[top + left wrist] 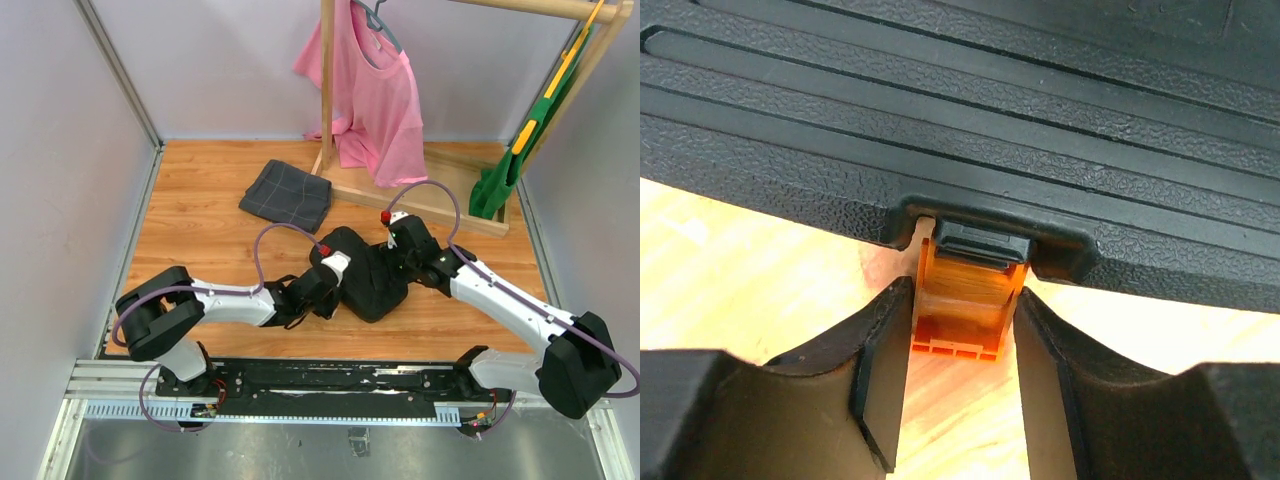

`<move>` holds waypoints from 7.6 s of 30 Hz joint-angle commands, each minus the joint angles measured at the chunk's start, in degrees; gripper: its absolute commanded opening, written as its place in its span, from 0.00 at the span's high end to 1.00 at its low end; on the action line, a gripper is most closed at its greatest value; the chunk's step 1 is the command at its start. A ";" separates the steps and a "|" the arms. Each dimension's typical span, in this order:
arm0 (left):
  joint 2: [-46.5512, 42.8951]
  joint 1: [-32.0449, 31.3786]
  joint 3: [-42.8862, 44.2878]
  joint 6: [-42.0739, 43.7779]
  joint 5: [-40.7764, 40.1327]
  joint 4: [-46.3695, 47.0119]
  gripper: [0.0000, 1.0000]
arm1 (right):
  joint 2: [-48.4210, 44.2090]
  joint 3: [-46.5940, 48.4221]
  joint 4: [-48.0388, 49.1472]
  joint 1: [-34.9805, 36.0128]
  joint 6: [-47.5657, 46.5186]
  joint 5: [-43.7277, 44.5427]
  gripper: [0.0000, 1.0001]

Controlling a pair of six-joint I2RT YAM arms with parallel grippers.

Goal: Sort the tools into containers
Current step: Adjust the storage box at the center of the board.

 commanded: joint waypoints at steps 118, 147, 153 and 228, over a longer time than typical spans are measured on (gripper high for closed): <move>-8.89 -0.86 9.69 -0.97 8.48 -23.21 0.47 | 36.59 -27.52 116.22 37.58 -65.09 24.67 0.10; -25.04 -0.69 2.73 -6.78 -5.77 -20.22 0.28 | 33.09 -29.10 116.13 37.42 -59.80 27.10 0.11; -25.83 -0.30 1.81 -7.64 -6.29 -20.07 0.27 | 33.60 -29.26 116.13 37.34 -58.02 27.83 0.13; -10.47 16.63 -5.24 -26.36 -1.15 -7.52 0.33 | -0.50 -9.81 20.25 -6.29 5.55 -23.57 0.05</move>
